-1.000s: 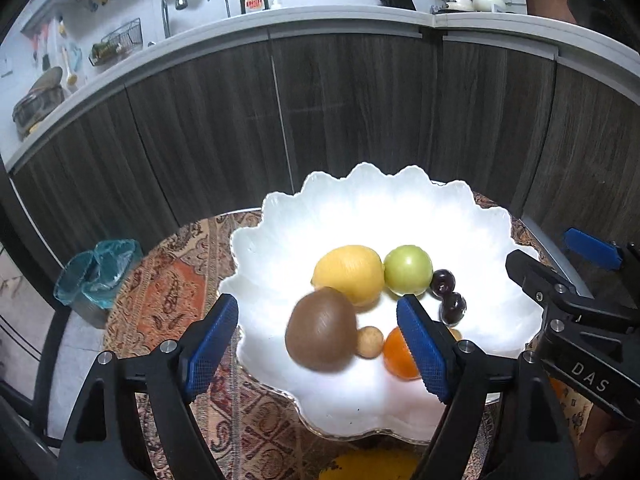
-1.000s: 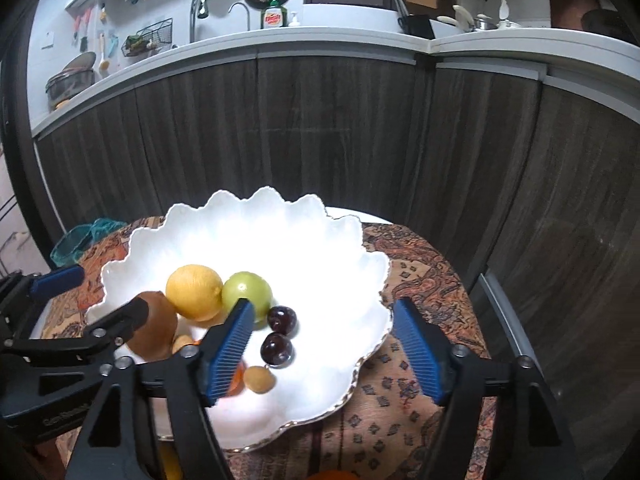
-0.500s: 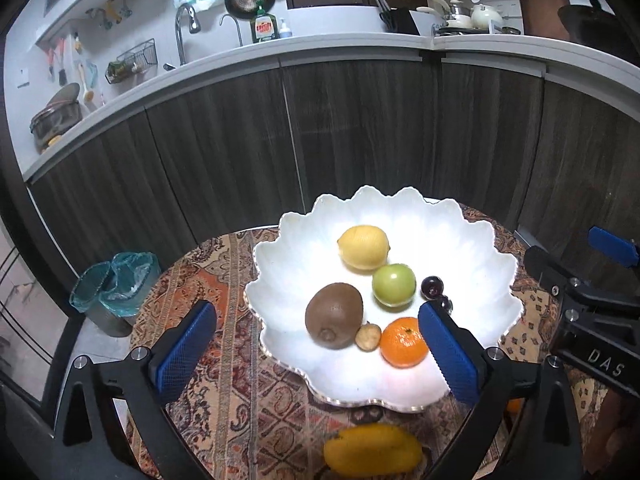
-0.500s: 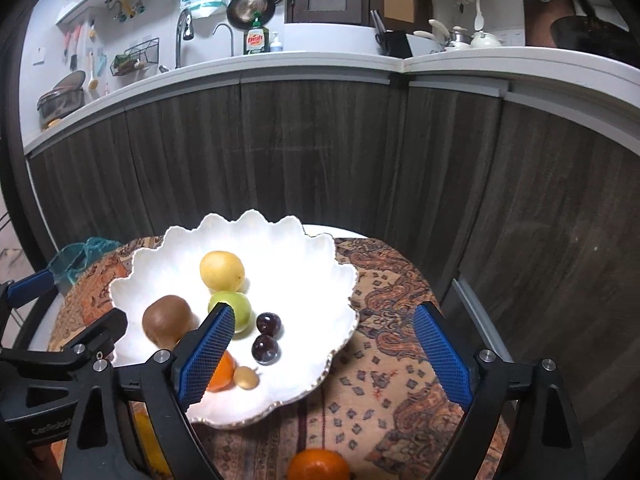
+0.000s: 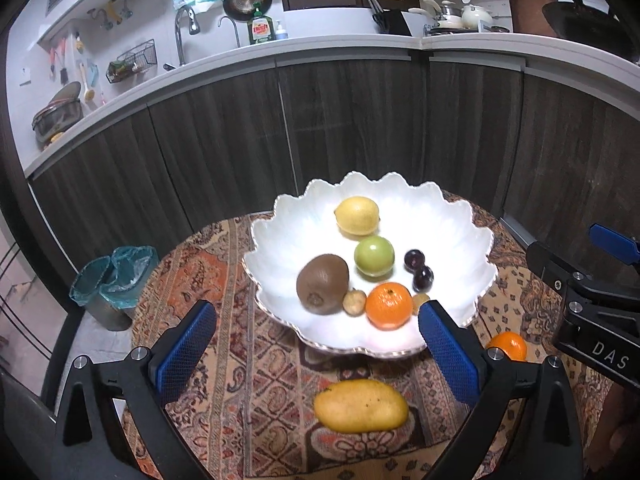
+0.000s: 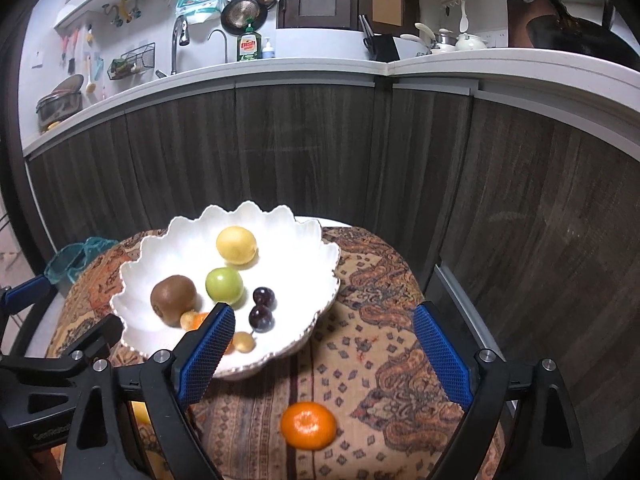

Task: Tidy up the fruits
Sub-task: 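Withdraw both open tools from the bowl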

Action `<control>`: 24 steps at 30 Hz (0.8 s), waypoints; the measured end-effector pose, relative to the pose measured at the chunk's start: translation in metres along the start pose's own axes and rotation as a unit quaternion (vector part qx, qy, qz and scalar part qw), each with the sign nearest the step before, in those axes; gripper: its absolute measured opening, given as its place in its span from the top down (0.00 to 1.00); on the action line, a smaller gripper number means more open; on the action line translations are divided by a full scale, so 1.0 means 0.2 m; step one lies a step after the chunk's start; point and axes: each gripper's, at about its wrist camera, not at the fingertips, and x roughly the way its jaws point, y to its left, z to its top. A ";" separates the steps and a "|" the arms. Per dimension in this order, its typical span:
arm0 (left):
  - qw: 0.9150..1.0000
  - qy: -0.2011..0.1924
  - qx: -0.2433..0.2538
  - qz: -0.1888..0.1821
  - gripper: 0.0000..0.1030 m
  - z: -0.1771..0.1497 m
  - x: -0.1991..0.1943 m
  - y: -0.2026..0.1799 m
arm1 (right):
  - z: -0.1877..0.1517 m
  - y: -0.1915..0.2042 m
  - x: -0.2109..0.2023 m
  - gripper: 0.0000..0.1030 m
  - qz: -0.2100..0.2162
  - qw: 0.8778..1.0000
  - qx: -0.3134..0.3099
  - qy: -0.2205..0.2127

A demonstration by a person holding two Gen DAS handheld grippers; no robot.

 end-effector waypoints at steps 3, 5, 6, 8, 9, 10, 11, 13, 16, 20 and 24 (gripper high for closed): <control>1.000 0.004 0.001 -0.007 0.00 -0.04 0.00 -0.01 | -0.04 0.00 -0.01 0.11 0.000 1.000 0.001 0.005; 1.000 0.009 0.001 -0.010 0.00 -0.07 0.01 -0.02 | -0.06 0.00 -0.01 0.11 0.000 1.000 0.000 0.010; 1.000 0.012 0.001 -0.012 0.00 -0.08 0.01 -0.02 | -0.08 0.00 -0.01 0.11 0.000 1.000 -0.001 0.012; 1.000 0.017 0.001 -0.016 0.00 -0.11 0.02 -0.02 | -0.11 0.00 0.00 0.11 0.001 1.000 -0.001 0.019; 1.000 0.020 0.001 -0.017 0.00 -0.12 0.03 -0.03 | -0.12 0.00 0.00 0.11 0.001 1.000 0.000 0.022; 1.000 0.022 0.002 -0.017 0.00 -0.13 0.03 -0.03 | -0.13 0.00 0.01 0.11 0.001 1.000 0.000 0.026; 1.000 0.024 0.002 -0.018 0.00 -0.14 0.04 -0.03 | -0.14 0.00 0.01 0.11 0.001 1.000 -0.001 0.029; 0.999 0.029 0.000 -0.022 0.00 -0.16 0.06 -0.04 | -0.17 0.00 0.02 0.11 0.000 0.999 -0.002 0.034; 0.999 0.036 -0.001 -0.028 0.00 -0.19 0.08 -0.05 | -0.19 0.01 0.04 0.11 0.000 0.999 -0.003 0.040; 0.998 0.045 0.001 -0.033 0.00 -0.22 0.12 -0.06 | -0.23 0.00 0.06 0.11 0.000 0.999 -0.002 0.050; 0.998 0.054 0.007 -0.035 0.00 -0.26 0.15 -0.08 | -0.27 0.00 0.09 0.11 -0.003 0.998 -0.003 0.061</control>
